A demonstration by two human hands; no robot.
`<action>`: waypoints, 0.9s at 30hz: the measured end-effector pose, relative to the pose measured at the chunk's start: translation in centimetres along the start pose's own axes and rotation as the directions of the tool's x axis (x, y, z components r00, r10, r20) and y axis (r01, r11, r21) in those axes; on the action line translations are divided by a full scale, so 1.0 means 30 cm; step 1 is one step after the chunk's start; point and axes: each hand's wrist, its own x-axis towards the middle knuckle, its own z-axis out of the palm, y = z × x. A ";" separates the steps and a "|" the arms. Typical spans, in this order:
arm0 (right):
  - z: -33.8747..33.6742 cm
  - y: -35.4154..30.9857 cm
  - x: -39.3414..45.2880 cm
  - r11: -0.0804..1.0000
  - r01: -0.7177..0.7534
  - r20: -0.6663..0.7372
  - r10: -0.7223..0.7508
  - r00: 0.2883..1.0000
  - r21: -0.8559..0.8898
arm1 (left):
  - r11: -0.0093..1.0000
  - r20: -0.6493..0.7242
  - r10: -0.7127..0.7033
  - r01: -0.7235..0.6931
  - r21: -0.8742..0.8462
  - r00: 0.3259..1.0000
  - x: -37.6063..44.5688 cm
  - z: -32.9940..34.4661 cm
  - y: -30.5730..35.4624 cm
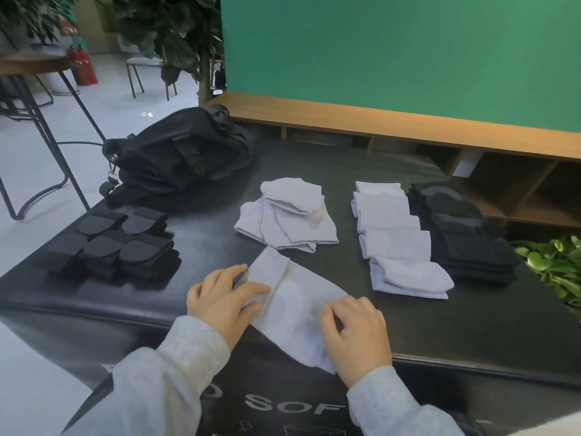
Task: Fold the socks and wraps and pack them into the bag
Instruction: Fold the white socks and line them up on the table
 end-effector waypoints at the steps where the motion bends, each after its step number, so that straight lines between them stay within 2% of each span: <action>1: -0.007 0.001 -0.013 1.000 0.002 0.022 -0.002 1.000 0.000 | 0.999 0.006 0.004 -0.004 0.038 1.000 0.003 -0.006 0.013; 4: -0.036 -0.007 -0.052 0.999 0.030 0.128 -0.028 0.991 -0.011 | 0.988 -0.017 0.086 -0.083 0.128 0.996 0.031 -0.005 0.026; 6: -0.049 -0.017 -0.068 0.999 0.045 0.181 -0.040 0.983 -0.022 | 0.974 -0.017 0.208 -0.205 0.095 0.978 0.057 -0.014 0.033; 7: -0.053 -0.024 -0.073 0.998 0.062 0.168 -0.060 0.984 -0.006 | 0.957 0.013 0.271 -0.271 0.106 0.962 0.072 -0.015 0.034; 9: -0.057 -0.018 -0.077 0.993 0.113 0.047 -0.115 0.992 0.040 | 0.934 0.024 0.345 -0.345 0.090 0.938 0.103 0.012 0.007; 10: -0.062 -0.013 -0.076 0.989 0.137 -0.001 -0.137 0.991 0.047 | 0.942 0.057 0.333 -0.335 0.020 0.941 0.113 0.016 0.007; 11: -0.069 -0.005 -0.076 0.989 0.139 0.012 -0.139 0.990 0.055 | 0.951 0.071 0.308 -0.305 -0.047 0.949 0.115 0.005 0.027; 14: -0.097 0.030 -0.083 0.980 0.195 0.242 -0.200 0.950 0.045 | 0.949 0.043 0.282 -0.272 -0.160 0.959 0.114 0.022 0.036; 17: -0.090 0.067 -0.092 0.953 0.302 0.319 -0.295 0.901 0.030 | 0.908 0.013 0.380 -0.371 -0.194 0.925 0.059 0.040 0.019; 19: -0.075 0.081 -0.090 0.959 0.283 0.300 -0.274 0.914 0.011 | 0.869 -0.091 0.458 -0.467 -0.166 0.884 0.009 0.086 -0.021; 22: -0.064 0.095 -0.089 0.951 0.310 0.227 -0.306 0.924 0.021 | 0.862 -0.173 0.461 -0.485 -0.147 0.871 -0.059 0.099 -0.035; 27: -0.061 0.110 -0.084 0.959 0.260 0.132 -0.274 0.952 0.117 | 0.814 -0.175 0.556 -0.575 -0.086 0.813 -0.121 0.113 -0.004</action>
